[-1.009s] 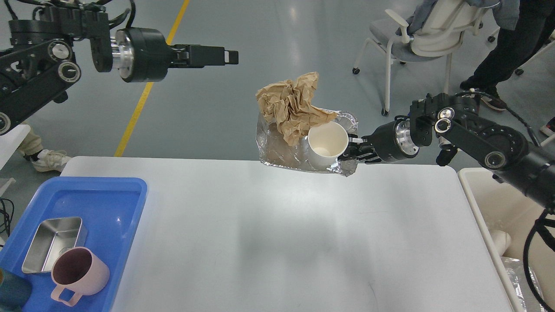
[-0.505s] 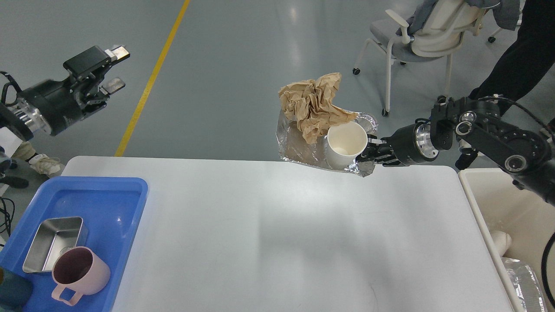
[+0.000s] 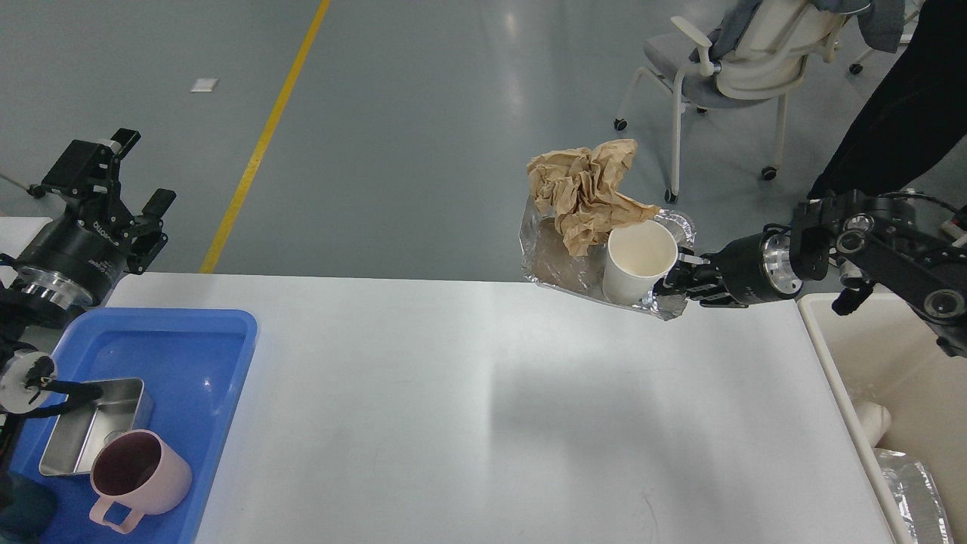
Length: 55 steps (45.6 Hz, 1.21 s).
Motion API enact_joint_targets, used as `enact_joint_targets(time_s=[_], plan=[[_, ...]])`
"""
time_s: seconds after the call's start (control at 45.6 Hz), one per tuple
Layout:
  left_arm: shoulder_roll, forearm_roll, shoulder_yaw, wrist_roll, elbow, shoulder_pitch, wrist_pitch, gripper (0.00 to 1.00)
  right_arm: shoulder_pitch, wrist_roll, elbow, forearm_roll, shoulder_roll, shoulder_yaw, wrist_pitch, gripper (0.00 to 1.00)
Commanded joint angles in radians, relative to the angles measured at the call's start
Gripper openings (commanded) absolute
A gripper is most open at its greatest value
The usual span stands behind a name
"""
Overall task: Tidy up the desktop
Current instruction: 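Retract the left gripper and carry the foil tray toward the white bin, then lower the foil tray into the white bin with the right gripper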
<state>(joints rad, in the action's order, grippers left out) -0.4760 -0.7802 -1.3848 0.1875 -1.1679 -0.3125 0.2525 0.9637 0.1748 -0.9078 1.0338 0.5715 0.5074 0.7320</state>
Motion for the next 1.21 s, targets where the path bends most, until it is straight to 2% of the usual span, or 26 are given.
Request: enact_joint_targets(time_s=[0.0,0.11,0.197,0.57,1.185], plan=[[0.106,0.044,-0.014,0.049,0.007,0.015,-0.002,0.97,-0.022,-0.001,-0.014,-0.001,0.03,0.016,-0.002,0.0],[0.148,0.162,-0.016,0.108,0.017,0.021,0.011,0.97,-0.039,-0.001,-0.02,-0.003,0.071,0.034,-0.003,0.0],[0.158,0.271,-0.008,0.132,0.03,0.033,0.011,0.97,-0.059,-0.001,-0.02,-0.027,0.091,0.063,-0.003,0.0],[0.227,0.332,0.0,0.132,0.034,0.042,0.011,0.97,-0.151,-0.001,-0.019,-0.198,0.197,0.079,-0.029,0.0],[0.234,0.331,0.001,0.139,0.044,0.085,0.028,0.97,-0.246,-0.012,0.018,-0.305,0.311,0.088,-0.051,0.0]])
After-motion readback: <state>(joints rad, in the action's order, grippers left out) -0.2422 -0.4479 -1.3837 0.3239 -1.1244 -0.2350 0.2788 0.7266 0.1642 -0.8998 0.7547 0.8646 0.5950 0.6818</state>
